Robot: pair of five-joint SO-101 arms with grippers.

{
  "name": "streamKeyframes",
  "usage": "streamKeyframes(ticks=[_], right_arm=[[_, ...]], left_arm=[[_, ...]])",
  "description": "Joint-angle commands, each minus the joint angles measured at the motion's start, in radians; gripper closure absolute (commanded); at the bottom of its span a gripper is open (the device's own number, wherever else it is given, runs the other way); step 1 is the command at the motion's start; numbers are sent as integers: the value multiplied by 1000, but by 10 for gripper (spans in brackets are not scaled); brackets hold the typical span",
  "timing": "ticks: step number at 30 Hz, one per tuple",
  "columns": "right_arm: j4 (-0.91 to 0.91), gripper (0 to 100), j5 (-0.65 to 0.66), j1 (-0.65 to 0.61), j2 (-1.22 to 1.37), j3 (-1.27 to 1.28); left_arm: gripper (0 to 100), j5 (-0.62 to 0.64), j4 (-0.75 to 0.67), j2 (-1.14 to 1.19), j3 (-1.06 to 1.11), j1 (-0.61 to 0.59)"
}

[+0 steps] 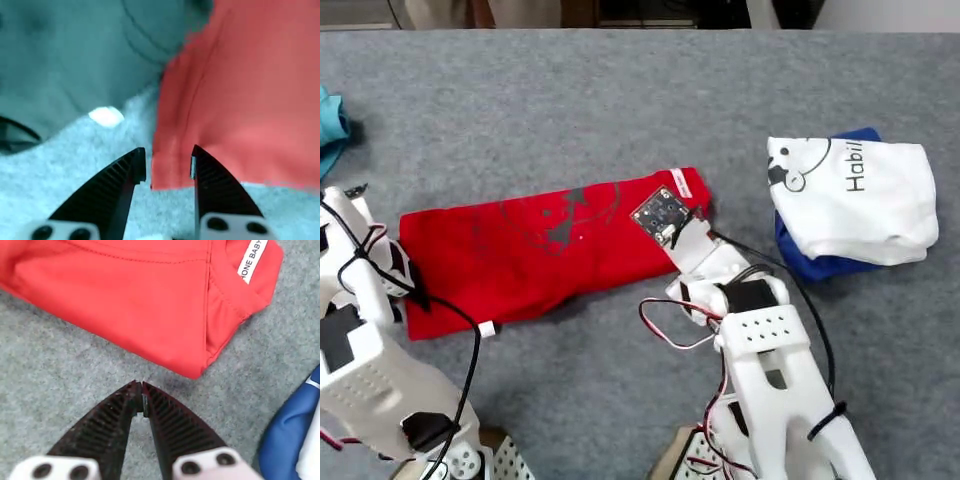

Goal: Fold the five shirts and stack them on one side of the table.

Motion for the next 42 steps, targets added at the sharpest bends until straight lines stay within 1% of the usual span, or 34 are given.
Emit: streamKeyframes(ticks=[1,7,13,18,23,30,35,37,39,42], right_arm=[[-12,996,-9,22,4,-7],[-11,996,-9,22,21,-5],[-11,996,-9,21,56,-18],[-11,996,-9,21,85,-45],[-11,996,-9,21,108,-61],[-11,996,-9,21,108,-61],[-12,996,-9,21,107,-62],[-14,996,-9,21,105,-62],[-15,996,-9,21,105,-62],[-17,996,-9,21,105,-62]], left_arm=[[840,9,-49,-4,-40,8],[843,9,-112,2,-35,8],[843,9,-219,4,-2,11],[843,9,-285,4,77,57],[843,6,-278,4,101,118],[843,5,-198,10,112,152],[844,9,-189,58,100,184],[845,9,-163,70,74,184],[877,9,-150,76,55,183],[951,9,-146,105,38,198]])
